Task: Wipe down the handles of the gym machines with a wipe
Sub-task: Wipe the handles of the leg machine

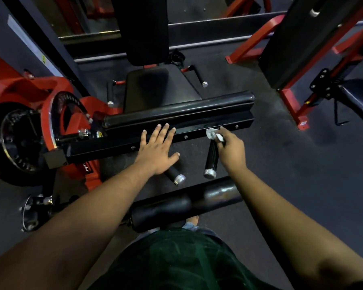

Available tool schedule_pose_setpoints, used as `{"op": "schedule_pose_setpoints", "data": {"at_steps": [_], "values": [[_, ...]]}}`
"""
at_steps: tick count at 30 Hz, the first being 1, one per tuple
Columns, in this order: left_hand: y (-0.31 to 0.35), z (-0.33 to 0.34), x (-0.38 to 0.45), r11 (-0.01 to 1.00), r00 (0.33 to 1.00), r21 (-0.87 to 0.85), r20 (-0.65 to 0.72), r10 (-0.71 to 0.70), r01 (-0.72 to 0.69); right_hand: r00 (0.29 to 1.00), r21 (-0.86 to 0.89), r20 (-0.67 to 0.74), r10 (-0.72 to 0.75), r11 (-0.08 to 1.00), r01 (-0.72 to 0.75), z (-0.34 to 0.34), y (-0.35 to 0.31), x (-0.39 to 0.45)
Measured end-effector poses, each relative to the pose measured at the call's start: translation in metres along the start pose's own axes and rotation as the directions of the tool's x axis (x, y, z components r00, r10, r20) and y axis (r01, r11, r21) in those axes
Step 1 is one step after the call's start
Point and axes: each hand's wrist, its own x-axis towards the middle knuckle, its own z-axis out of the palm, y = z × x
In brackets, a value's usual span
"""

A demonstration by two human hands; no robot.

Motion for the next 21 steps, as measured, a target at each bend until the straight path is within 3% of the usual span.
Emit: {"op": "schedule_pose_setpoints", "data": {"at_steps": [9, 13, 16, 19, 21], "values": [[0.000, 0.004, 0.002, 1.000, 1.000, -0.018, -0.024, -0.007, 0.006, 0.957, -0.031, 0.143, -0.253, 0.965, 0.260, -0.016, 0.002, -0.093], [0.000, 0.005, 0.002, 1.000, 1.000, -0.018, -0.028, -0.005, 0.004, 0.826, 0.085, 0.261, -0.499, 0.864, 0.495, -0.042, 0.000, -0.100], [0.000, 0.004, 0.002, 1.000, 1.000, -0.018, -0.030, -0.006, 0.005, 0.897, -0.009, 0.195, -0.397, 0.914, 0.407, -0.038, -0.005, -0.038], [0.001, 0.001, 0.000, 1.000, 1.000, -0.014, -0.007, -0.010, 0.010, 0.867, -0.189, 0.448, -0.216, 0.926, 0.328, -0.017, -0.008, 0.007], [0.001, -0.001, 0.000, 1.000, 1.000, -0.013, 0.006, -0.011, 0.011, 0.841, -0.265, 0.504, -0.197, 0.891, 0.367, -0.010, -0.010, 0.006]]}}
